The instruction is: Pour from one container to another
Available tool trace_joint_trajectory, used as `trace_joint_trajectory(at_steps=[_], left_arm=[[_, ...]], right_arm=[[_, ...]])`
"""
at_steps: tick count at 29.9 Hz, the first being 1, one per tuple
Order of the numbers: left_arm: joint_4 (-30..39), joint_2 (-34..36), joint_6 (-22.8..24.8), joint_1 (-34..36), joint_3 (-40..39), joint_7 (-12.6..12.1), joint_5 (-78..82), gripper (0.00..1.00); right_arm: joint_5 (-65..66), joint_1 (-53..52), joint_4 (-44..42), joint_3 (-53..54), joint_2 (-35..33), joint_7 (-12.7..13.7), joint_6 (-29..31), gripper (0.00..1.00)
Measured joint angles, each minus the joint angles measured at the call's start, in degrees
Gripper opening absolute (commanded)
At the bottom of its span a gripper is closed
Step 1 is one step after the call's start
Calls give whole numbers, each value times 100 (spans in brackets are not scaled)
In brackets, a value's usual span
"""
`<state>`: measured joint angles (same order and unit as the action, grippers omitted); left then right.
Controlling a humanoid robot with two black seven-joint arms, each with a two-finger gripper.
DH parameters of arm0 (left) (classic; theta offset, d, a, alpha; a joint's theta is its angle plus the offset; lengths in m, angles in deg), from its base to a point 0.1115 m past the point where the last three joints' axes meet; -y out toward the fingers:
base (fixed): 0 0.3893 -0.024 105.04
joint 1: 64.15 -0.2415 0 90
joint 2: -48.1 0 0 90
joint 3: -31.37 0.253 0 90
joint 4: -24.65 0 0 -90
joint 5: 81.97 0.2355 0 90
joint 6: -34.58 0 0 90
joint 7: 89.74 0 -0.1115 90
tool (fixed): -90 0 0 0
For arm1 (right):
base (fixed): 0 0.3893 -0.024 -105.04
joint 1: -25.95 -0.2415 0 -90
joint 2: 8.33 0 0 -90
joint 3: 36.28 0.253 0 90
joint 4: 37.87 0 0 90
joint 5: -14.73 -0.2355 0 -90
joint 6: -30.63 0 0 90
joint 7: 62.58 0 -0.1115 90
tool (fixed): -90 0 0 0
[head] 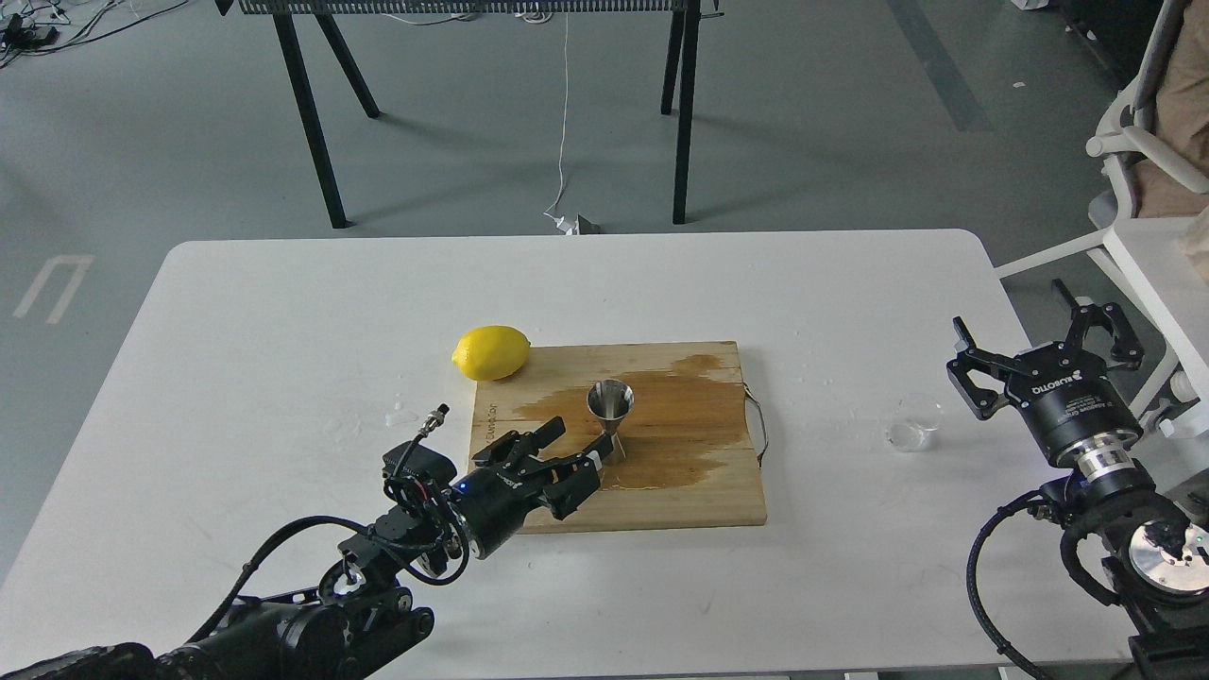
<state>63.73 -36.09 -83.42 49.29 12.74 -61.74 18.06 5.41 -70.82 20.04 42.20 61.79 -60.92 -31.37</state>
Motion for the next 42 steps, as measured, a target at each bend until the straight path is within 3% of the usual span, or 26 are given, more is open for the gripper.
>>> trace_joint_trajectory(at_steps=[10, 21, 25, 28, 32, 34, 37, 42], left_arm=[[851, 1036, 0, -208, -83, -1, -181, 82], [2123, 2343, 46, -182, -180, -1, -2271, 82], [2459, 2616, 1013, -171, -683, -1, -3180, 82], [2500, 2670, 2374, -170, -1379, -1, -3831, 83], [2334, 2680, 4574, -157, -2243, -1, -5010, 86], [2142, 2680, 5246, -140, -2419, -1, -5585, 86], [1831, 2666, 5547, -52, -2516, -1, -6460, 86], [1370, 2652, 5598, 122, -2541, -1, -8088, 86]], right_arm=[[0, 8, 0, -17, 24, 0, 0, 99], [0, 8, 1, -1, 45, 0, 0, 99], [-10, 1, 40, 13, 45, 0, 0, 99], [-35, -1, 80, 27, 31, 12, 0, 99], [-120, -1, 83, 51, 4, 84, 0, 99], [-269, -1, 82, 38, -6, 114, 0, 99], [-670, 47, 118, -14, -78, 170, 0, 98], [-1511, 354, 615, -24, -230, 215, 0, 98]])
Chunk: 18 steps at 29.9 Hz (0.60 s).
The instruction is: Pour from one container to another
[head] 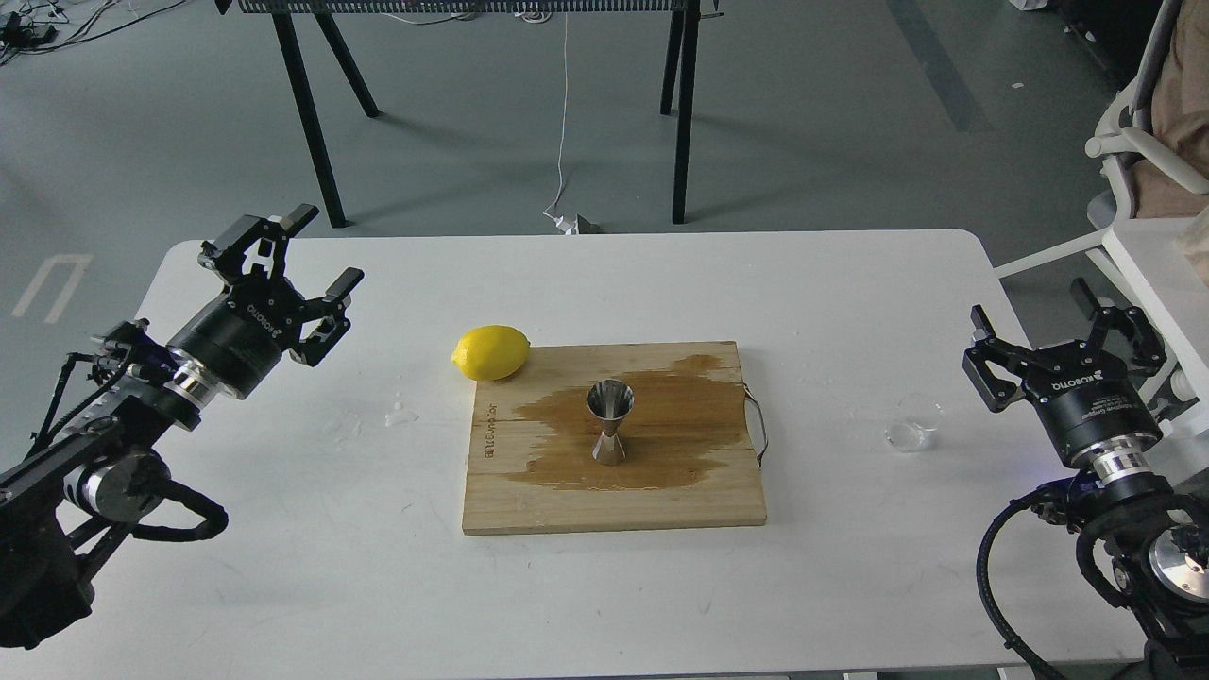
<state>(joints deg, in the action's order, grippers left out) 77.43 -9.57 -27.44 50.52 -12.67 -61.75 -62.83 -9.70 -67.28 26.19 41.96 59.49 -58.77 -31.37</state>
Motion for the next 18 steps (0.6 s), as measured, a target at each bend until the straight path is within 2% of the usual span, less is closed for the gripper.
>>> trace_joint_trajectory(at_steps=[4, 6, 8, 12, 16, 18], left_arm=[[-166, -16, 2, 16, 0, 0, -1091, 87], [-185, -28, 2, 16, 0, 0, -1400, 87], [-187, -42, 2, 12, 0, 0, -1504, 87], [-189, -50, 3, -10, 7, 0, -1543, 87], [-194, -50, 3, -20, 28, 0, -1545, 87], [-196, -50, 3, -23, 46, 0, -1545, 87]], right_arm=[[-475, 350, 732, 59, -166, 0, 0, 98], [-725, 594, 1231, 98, -252, -1, -241, 98], [-962, 874, 1764, 150, -373, -6, -859, 98], [-1341, 1491, 2737, 369, -532, -15, -2632, 98], [-1654, 1816, 3031, 644, -531, -34, -4449, 98], [-1744, 1847, 3038, 716, -508, -42, -5152, 98]])
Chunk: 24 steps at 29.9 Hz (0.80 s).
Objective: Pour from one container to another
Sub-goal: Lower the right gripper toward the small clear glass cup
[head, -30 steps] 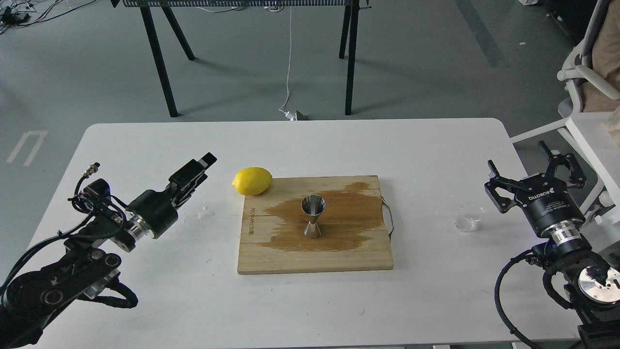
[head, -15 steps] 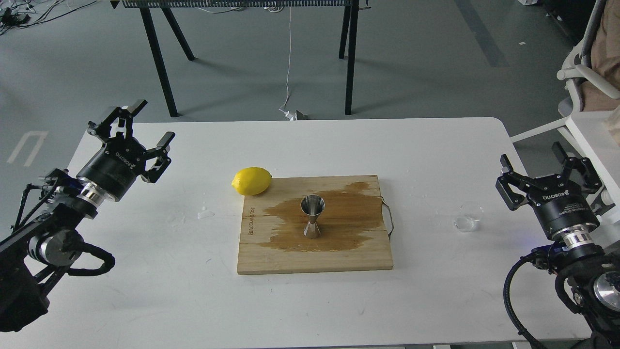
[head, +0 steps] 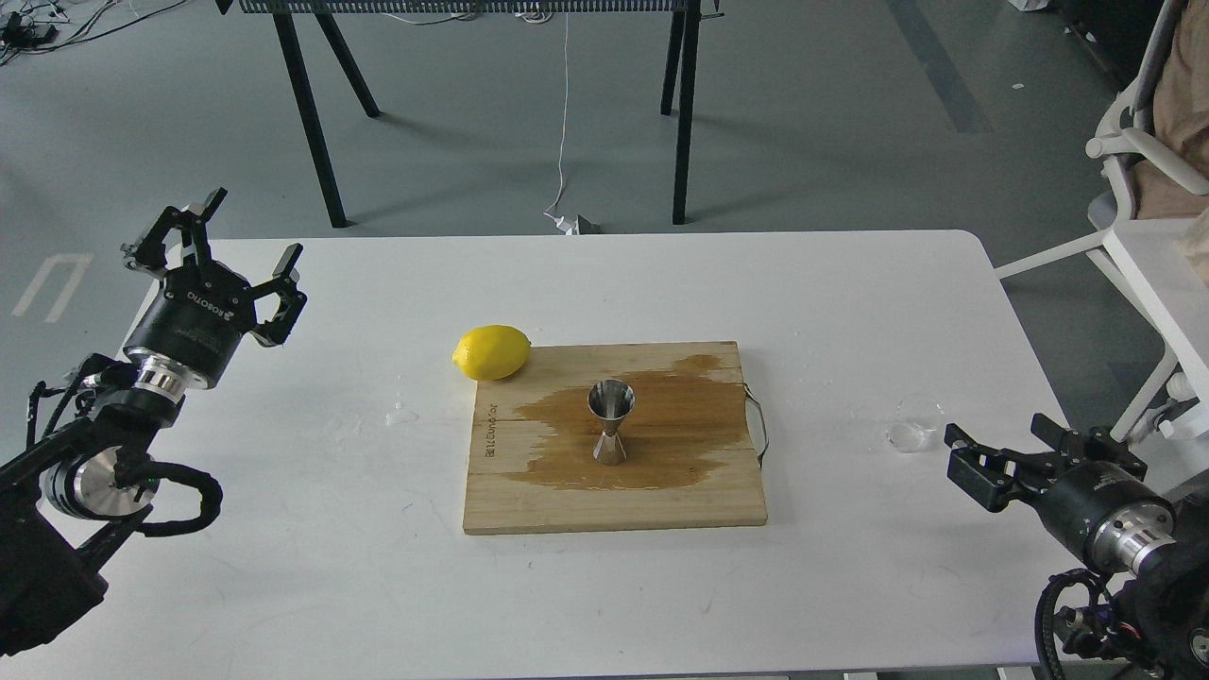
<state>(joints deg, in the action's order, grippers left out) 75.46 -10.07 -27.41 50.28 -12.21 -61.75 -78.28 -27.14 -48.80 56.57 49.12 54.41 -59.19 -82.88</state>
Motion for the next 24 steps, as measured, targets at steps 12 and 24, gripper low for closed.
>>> trace_joint_trajectory(at_steps=[12, 24], left_arm=[[-4, -19, 0, -50, 33, 1, 0, 87], [-110, -12, 0, -67, 42, 1, 9, 87]], right_arm=[[70, -1142, -339, -41, 28, -23, -449, 98], [350, -1919, -1462, -1080, 101, -15, -449, 98]])
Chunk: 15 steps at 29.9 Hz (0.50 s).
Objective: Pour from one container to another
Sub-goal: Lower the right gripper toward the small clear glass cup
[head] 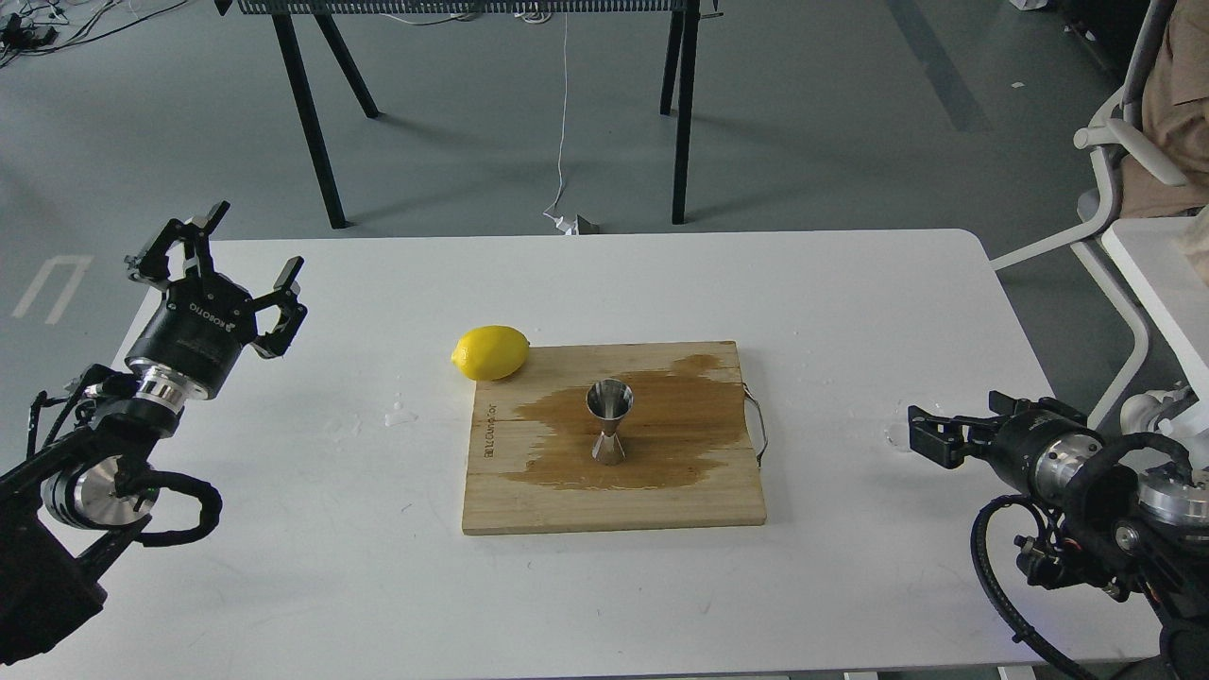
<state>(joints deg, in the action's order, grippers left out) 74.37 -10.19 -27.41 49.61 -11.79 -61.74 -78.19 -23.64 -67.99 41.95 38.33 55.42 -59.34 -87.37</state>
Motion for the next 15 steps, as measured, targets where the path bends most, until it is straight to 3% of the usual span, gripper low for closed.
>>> trace_joint_trajectory(at_steps=[15], left_arm=[[-142, -94, 0, 3, 9, 0, 0, 87]], right_arm=[[500, -128, -765, -127, 318, 98, 0, 98]])
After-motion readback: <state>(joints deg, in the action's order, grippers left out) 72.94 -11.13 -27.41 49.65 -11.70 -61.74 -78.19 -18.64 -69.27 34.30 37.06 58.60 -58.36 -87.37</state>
